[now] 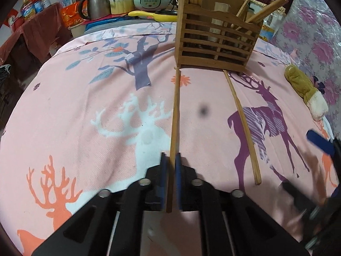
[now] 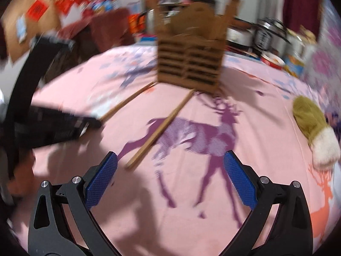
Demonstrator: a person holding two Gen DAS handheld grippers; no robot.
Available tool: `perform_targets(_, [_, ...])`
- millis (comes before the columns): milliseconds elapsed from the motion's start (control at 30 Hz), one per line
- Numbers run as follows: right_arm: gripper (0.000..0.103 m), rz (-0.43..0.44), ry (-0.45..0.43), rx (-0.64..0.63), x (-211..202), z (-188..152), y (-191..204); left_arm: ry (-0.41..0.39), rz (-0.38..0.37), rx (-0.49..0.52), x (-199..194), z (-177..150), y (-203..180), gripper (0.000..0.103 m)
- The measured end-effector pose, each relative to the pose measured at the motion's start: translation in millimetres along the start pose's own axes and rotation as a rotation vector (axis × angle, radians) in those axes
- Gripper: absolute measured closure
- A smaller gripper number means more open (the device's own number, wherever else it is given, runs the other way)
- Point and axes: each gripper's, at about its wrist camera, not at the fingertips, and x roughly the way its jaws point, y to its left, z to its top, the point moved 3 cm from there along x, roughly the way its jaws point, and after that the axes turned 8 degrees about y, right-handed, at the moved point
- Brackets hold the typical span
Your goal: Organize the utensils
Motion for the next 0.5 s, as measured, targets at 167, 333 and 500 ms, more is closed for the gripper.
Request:
perform_targets(167, [0.026, -0.023, 0.024, -0.115, 5, -8, 26, -0.028, 0.010, -0.034, -8, 2, 7, 0.042])
perform_targets(333, [0.056, 0.019, 0.093, -0.079, 17, -8, 18, -0.036, 0.018, -0.044, -11, 2, 10, 0.038])
perform_targets(500, [0.059, 0.024, 0.125, -0.033, 19, -15, -4, -0.044, 0.074, -0.037, -13, -3, 11, 0.037])
